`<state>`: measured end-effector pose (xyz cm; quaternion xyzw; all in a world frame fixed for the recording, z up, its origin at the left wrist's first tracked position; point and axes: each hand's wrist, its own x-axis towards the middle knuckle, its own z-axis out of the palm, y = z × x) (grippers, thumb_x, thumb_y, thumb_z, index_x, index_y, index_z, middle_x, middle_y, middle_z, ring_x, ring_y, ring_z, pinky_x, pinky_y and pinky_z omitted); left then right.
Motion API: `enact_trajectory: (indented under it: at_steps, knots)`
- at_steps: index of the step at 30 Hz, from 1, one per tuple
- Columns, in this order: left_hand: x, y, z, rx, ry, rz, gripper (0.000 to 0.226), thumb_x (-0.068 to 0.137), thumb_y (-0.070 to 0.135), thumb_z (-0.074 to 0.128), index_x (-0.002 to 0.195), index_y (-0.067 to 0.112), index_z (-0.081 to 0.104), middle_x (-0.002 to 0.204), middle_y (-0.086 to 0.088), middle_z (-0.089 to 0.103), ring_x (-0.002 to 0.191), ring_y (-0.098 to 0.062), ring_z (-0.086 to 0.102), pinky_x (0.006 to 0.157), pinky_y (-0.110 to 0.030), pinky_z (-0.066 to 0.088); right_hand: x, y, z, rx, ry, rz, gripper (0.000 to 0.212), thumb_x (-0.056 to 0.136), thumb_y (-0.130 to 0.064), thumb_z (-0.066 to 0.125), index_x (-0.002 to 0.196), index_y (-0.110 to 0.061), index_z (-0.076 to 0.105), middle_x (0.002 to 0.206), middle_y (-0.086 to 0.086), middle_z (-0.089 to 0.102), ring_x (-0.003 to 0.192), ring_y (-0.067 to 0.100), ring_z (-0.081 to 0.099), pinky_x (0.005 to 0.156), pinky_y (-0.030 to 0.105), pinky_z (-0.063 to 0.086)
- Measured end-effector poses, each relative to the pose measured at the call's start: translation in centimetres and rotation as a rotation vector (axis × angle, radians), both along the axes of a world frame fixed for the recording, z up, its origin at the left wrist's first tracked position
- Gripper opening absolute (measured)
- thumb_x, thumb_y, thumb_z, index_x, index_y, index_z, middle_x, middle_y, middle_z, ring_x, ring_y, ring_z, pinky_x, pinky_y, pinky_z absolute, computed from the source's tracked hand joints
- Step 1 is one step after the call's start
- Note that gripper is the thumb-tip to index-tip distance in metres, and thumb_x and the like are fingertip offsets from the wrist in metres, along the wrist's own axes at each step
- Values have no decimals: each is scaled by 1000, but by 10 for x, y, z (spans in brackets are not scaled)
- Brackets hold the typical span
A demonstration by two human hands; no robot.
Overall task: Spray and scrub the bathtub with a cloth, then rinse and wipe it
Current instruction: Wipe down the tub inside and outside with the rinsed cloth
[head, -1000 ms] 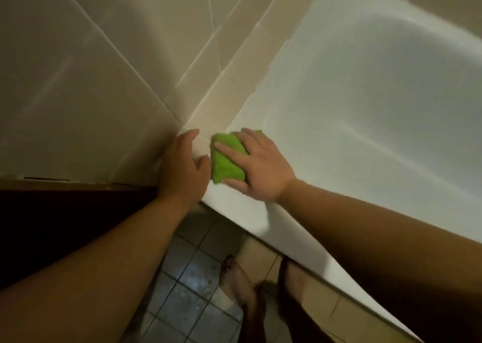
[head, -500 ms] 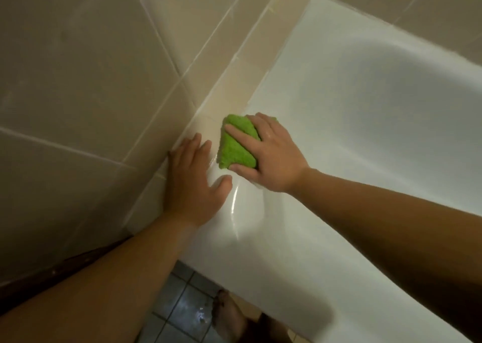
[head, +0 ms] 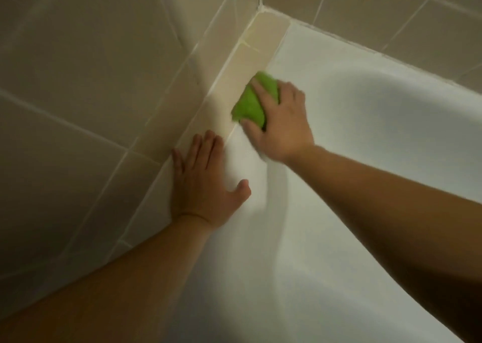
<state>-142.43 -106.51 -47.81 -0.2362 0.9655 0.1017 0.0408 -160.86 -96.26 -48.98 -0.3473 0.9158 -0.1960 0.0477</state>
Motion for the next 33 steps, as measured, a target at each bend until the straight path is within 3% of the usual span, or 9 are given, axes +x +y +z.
enact_trajectory:
  at_steps: [3,5,12,14,17,21,29,31,33]
  knots:
    - [-10,0,-2,-28,1,-52,103,73,65,51,159,11,35,166,-10,32,154,-30,26,122,-67,14,-13,20,-3,61,68,312,83,93,-71,48,163,-30,28,151,18,42,139,43,36,117,59,25]
    - [-20,-2,-3,-34,-11,-85,102,72,63,52,158,11,36,165,-10,34,153,-32,29,120,-69,15,-40,25,-3,118,84,377,84,94,-76,41,164,-33,21,152,14,42,140,39,37,116,59,26]
    - [-62,-6,-3,-39,-52,-155,103,72,64,50,160,13,32,167,-7,31,155,-29,27,119,-72,14,-100,7,-2,-29,39,-136,82,91,-68,52,160,-27,34,146,17,45,132,37,38,116,50,27]
    - [-76,-7,-4,-28,-52,-175,104,72,64,48,161,13,31,168,-6,29,156,-27,25,119,-71,11,-96,-10,-3,-35,56,-258,82,90,-68,50,158,-27,33,144,15,46,130,37,39,115,53,28]
    - [-91,-7,-4,-15,-59,-188,105,73,66,44,163,14,26,170,-5,24,158,-23,19,121,-70,7,-99,-26,2,-1,28,-235,87,85,-70,47,158,-27,24,144,10,44,130,36,40,115,58,26]
    - [-120,-8,-7,-3,-21,-226,100,74,63,44,161,13,32,168,-7,29,157,-25,23,119,-72,11,-118,-16,10,55,62,-135,70,85,-66,49,144,-30,41,136,8,47,123,36,46,113,55,30]
    - [-184,-11,-7,49,-51,-309,92,88,66,39,165,30,4,174,5,-3,160,-18,-4,123,-63,-5,-104,29,-1,-135,57,-771,67,90,-58,60,147,-24,51,140,11,49,125,33,44,111,44,36]
    - [-191,-11,-10,40,-31,-326,89,90,65,36,165,29,6,174,4,-1,160,-19,-3,123,-62,-4,-99,18,0,-124,27,-765,68,93,-59,55,151,-25,47,144,13,44,128,34,40,112,46,34]
    - [-197,-11,-11,34,11,-344,83,91,60,30,165,26,13,173,2,6,160,-21,4,123,-62,-1,-96,13,3,-78,38,-600,69,94,-60,51,154,-27,43,146,12,42,129,34,38,111,47,33]
